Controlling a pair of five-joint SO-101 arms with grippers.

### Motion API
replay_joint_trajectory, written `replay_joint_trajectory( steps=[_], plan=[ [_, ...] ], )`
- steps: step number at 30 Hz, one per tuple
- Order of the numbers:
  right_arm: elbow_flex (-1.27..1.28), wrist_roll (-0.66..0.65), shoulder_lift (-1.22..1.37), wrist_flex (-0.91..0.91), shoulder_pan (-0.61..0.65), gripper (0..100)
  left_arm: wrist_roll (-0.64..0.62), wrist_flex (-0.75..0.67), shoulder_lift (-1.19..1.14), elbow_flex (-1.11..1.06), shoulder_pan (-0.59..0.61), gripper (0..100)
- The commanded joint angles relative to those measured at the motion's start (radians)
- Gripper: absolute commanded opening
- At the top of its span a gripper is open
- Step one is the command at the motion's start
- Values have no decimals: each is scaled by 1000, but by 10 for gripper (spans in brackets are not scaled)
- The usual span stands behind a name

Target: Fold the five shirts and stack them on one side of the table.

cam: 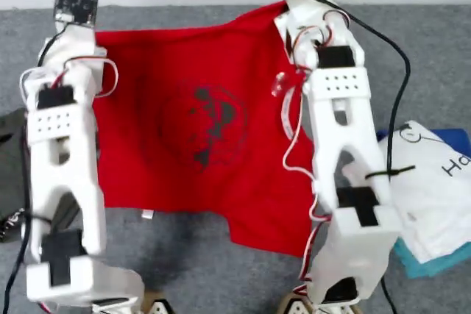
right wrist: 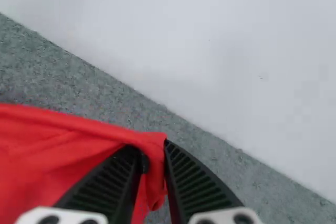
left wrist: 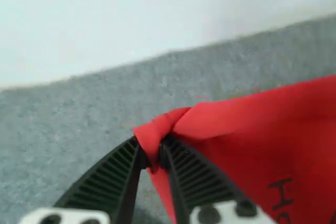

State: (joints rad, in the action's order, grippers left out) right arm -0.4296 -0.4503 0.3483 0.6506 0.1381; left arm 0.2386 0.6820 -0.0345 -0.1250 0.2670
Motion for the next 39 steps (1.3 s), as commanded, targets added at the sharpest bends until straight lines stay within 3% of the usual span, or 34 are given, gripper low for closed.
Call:
replay_joint_trajectory(
  steps=[1,4,17,22,31,39],
  plan=[
    [-123,-6,8,127,5,10,-2,126,-49,122,8,14],
    [-183,-5,7,314,7,10,6,245,-52,176,6,14],
    [-365,61,7,1145,19,10,247,695,-51,206,8,14],
    [-276,64,-73,1147,5,10,310,812,-49,209,14,13],
    [307,58,-476,1138,68,10,321,1066,-49,208,14,13],
    [680,-40,-720,1136,67,10,290,1076,-32,156,126,13]
  ],
)
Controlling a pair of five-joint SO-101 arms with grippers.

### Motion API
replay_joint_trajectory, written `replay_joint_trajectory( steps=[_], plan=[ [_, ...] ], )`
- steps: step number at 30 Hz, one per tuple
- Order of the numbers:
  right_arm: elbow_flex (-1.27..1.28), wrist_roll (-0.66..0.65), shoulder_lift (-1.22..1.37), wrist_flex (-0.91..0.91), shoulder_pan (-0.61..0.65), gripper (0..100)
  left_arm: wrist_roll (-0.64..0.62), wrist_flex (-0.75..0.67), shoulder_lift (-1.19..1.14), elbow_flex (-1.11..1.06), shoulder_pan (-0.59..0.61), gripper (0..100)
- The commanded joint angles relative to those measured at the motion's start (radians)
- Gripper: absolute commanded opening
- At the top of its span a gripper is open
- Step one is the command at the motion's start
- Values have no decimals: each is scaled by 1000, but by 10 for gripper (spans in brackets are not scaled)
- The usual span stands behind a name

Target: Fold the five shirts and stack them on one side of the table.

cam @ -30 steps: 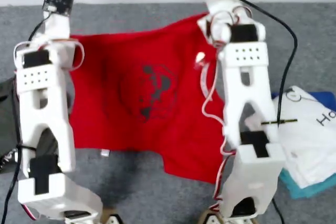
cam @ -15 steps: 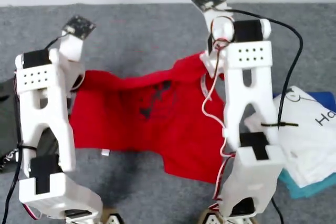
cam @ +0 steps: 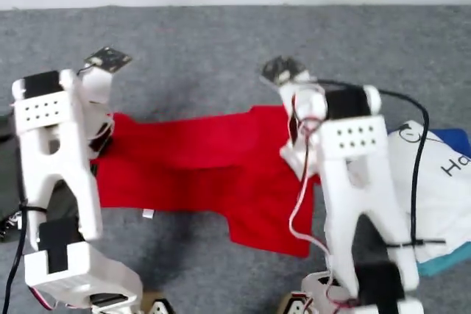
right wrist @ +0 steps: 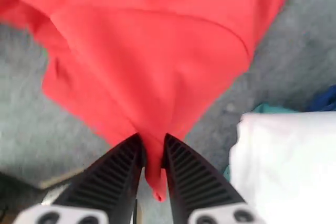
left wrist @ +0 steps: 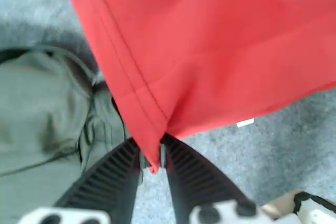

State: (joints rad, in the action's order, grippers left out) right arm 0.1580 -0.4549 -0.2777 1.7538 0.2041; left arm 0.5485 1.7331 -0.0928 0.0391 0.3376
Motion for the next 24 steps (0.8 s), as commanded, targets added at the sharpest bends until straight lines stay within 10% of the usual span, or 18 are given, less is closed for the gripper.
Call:
replay_joint_trajectory(
  steps=[1,24],
  plan=[
    [126,-44,-117,33,1,10,-14,25,41,-47,71,13],
    [551,-176,-344,33,102,10,46,17,350,-444,83,13]
  ],
)
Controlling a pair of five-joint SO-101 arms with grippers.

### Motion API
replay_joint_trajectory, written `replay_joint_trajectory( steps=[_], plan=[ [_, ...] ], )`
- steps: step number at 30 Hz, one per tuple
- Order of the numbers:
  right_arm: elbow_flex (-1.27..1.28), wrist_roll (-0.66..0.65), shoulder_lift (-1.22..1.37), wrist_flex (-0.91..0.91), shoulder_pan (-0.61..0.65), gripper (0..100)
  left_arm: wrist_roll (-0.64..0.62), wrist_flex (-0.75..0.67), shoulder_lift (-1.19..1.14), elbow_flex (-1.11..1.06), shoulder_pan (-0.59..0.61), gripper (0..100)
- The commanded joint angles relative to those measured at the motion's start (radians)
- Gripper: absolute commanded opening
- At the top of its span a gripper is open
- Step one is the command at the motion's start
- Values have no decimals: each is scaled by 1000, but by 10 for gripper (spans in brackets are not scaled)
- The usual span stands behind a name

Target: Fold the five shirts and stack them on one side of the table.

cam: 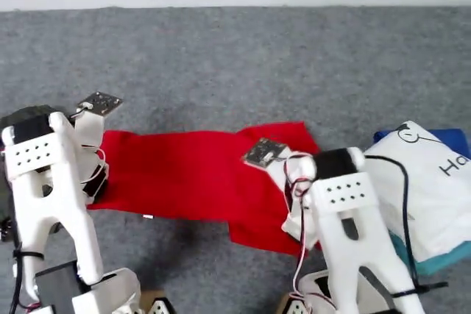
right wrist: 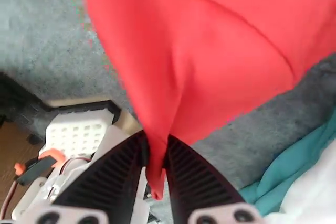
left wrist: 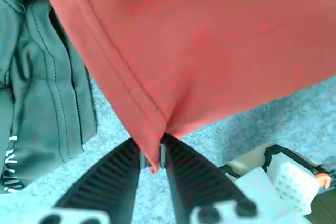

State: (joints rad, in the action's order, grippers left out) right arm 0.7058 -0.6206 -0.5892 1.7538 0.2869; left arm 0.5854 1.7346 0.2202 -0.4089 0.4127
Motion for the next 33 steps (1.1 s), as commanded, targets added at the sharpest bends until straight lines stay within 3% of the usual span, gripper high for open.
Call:
replay_joint_trajectory(
  steps=[1,7,12,20,26,29,33],
  plan=[
    [5,-11,-33,33,19,10,9,15,34,5,8,13],
    [5,-5,-38,33,15,59,9,5,32,10,8,17],
    [-23,41,-39,41,16,119,21,-5,32,12,12,103],
    [-98,71,-39,21,-30,127,55,-6,37,45,15,108],
    [-364,106,33,-305,-240,130,-44,-95,29,173,-8,108],
    [-462,138,156,-423,-275,130,-118,-158,29,170,-75,108],
    [-591,178,369,-444,-262,136,-184,-199,-23,165,-206,108]
  ],
)
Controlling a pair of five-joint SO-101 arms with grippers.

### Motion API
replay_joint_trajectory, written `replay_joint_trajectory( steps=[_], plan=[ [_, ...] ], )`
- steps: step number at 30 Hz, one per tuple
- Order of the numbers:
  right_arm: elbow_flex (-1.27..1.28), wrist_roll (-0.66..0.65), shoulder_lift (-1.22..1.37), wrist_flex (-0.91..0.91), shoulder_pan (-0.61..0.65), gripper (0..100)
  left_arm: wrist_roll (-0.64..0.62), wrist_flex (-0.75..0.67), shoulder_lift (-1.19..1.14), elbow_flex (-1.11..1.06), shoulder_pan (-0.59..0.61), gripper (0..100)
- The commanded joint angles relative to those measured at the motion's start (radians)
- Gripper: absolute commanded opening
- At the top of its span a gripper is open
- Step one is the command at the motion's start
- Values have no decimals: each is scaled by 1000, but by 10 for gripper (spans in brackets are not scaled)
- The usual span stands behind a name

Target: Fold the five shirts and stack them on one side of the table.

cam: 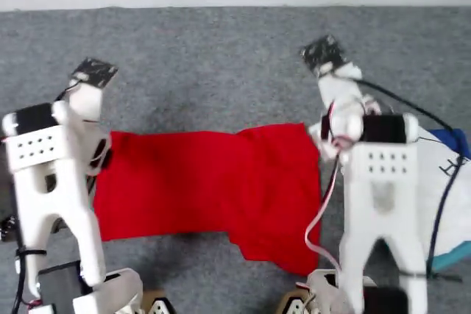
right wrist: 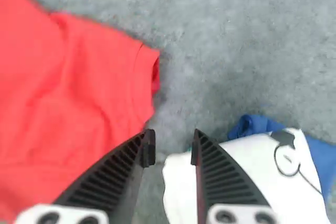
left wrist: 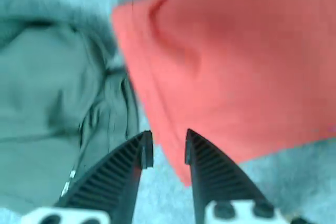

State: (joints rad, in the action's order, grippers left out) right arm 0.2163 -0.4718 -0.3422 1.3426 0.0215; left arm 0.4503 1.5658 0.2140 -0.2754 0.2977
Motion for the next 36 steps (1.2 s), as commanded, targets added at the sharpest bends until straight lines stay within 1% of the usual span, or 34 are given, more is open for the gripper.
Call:
replay_joint_trajectory(
  steps=[1,4,7,13,24,26,28,29,30,32,34,36],
  plan=[
    [-124,35,168,-33,18,144,-60,-38,-41,31,-120,108],
    [-175,41,305,-44,58,158,-75,-46,-130,36,-183,108],
    [-227,43,415,-61,88,158,-74,-46,-209,39,-210,108],
    [-258,68,576,-162,111,159,-74,-48,-301,67,-206,107],
    [-259,64,826,-433,107,156,-71,-48,-318,71,-210,107],
    [-259,61,858,-453,107,116,-71,-48,-318,71,-210,107],
    [-259,61,866,-453,105,26,-71,-48,-318,71,-210,107],
    [-259,61,866,-453,104,0,-71,-48,-318,71,-210,107],
    [-259,61,866,-453,99,23,-71,-48,-318,71,-210,107],
    [-259,61,865,-453,77,6,-71,-48,-318,71,-210,107],
    [-255,63,854,-449,47,12,-72,-48,-318,71,-210,107],
    [-255,66,831,-401,10,9,-72,-48,-318,71,-209,107]
  ],
)
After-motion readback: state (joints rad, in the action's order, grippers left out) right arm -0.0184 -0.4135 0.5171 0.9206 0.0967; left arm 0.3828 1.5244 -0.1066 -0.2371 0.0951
